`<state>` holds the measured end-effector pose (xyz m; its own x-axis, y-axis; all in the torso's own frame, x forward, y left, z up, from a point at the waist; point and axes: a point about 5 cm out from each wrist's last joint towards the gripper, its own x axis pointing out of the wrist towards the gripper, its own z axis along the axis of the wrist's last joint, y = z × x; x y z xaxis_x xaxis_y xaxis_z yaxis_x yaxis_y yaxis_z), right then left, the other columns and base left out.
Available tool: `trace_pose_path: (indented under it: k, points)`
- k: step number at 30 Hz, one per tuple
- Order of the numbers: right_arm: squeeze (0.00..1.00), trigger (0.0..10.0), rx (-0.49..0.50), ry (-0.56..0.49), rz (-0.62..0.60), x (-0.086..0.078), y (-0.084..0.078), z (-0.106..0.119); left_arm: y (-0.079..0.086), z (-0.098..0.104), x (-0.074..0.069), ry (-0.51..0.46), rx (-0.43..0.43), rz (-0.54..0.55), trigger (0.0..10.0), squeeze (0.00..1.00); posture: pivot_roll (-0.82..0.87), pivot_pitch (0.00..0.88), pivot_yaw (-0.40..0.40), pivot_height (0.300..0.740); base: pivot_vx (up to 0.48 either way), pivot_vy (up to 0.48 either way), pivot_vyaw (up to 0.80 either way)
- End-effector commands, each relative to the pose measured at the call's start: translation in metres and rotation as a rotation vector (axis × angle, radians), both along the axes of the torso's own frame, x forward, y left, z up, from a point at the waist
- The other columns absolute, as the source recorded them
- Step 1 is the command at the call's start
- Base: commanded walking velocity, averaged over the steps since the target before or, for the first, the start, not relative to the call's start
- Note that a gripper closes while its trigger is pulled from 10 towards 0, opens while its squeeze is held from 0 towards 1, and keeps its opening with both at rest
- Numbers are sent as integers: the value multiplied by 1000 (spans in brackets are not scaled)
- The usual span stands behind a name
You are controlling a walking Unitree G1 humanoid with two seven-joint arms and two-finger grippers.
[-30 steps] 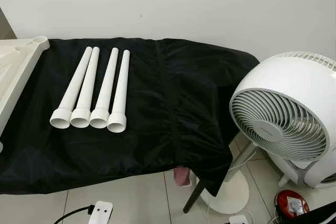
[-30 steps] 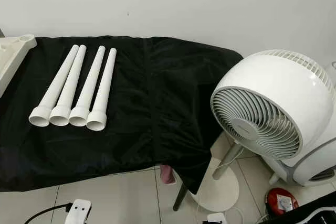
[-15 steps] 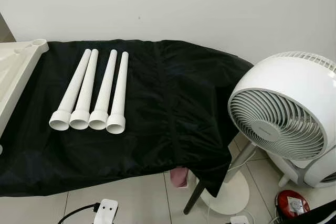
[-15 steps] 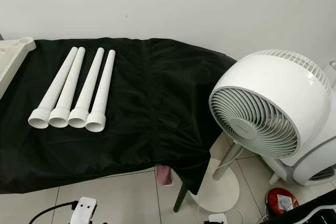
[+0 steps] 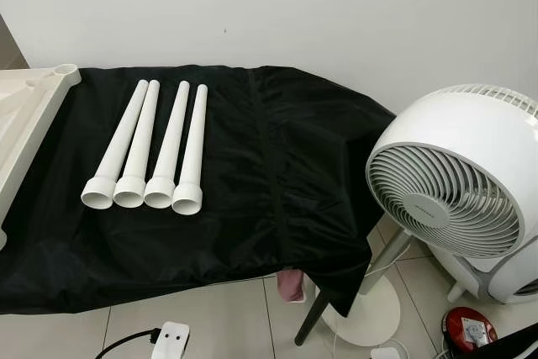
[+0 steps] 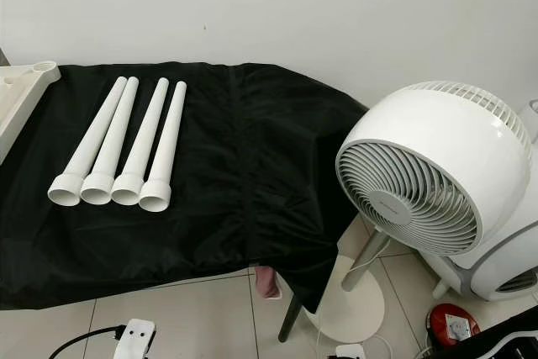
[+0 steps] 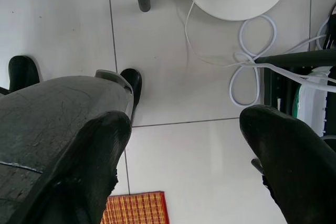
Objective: Building children table
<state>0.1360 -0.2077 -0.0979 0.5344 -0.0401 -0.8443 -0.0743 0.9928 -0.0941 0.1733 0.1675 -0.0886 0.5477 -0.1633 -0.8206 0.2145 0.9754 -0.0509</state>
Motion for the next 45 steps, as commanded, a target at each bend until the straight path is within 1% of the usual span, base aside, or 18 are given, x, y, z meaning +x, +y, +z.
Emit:
trace_pose_path:
  k: [1, 5, 9, 16, 19, 24, 29, 33, 45]
  points:
    - [0, 10000, 29, 47, 4, -12, 7, -6, 1, -5, -11, 46, 10, 5, 10000, 0, 43, 0, -13, 740, 0, 0, 0]
    - [0, 10000, 26, 52, 4, -13, 5, -6, 3, -7, -14, 61, 25, 9, 10000, 0, 43, 0, -13, 740, 0, 0, 0]
    - [0, 10000, 22, 54, 2, -13, 4, -6, 6, -7, -14, 65, 40, 8, 10000, 0, 44, 0, -8, 740, 0, 0, 0]
    - [0, 10000, 21, 60, 2, -14, 6, -6, 7, -6, -13, 60, 34, -1, 10000, 0, 47, 0, -4, 740, 0, 0, 0]
    - [0, 10000, 22, 62, 12, -15, 8, -7, 10, -6, -14, 52, 18, 20, 10000, 0, 51, 0, -4, 740, 0, 0, 0]
    - [0, 10000, 22, 62, 13, -15, 8, -7, 10, -6, -14, 53, 20, 18, 10000, 0, 51, 0, -4, 740, 0, 0, 0]
    - [0, 10000, 19, 55, 13, -12, 8, -6, 4, -5, -12, 45, 42, -3, 10000, 0, 52, 0, -3, 740, 0, 334, 0]
    - [0, 10000, 20, 41, 18, -9, 8, -5, 3, -5, -11, 44, 43, -8, 10000, 0, 53, 0, -5, 740, 0, 419, 0]
    - [0, 10000, 26, 21, 27, -5, 10, -3, 7, -3, -7, 36, 41, -2, 10000, 0, 56, 0, -6, 740, 0, 425, 0]
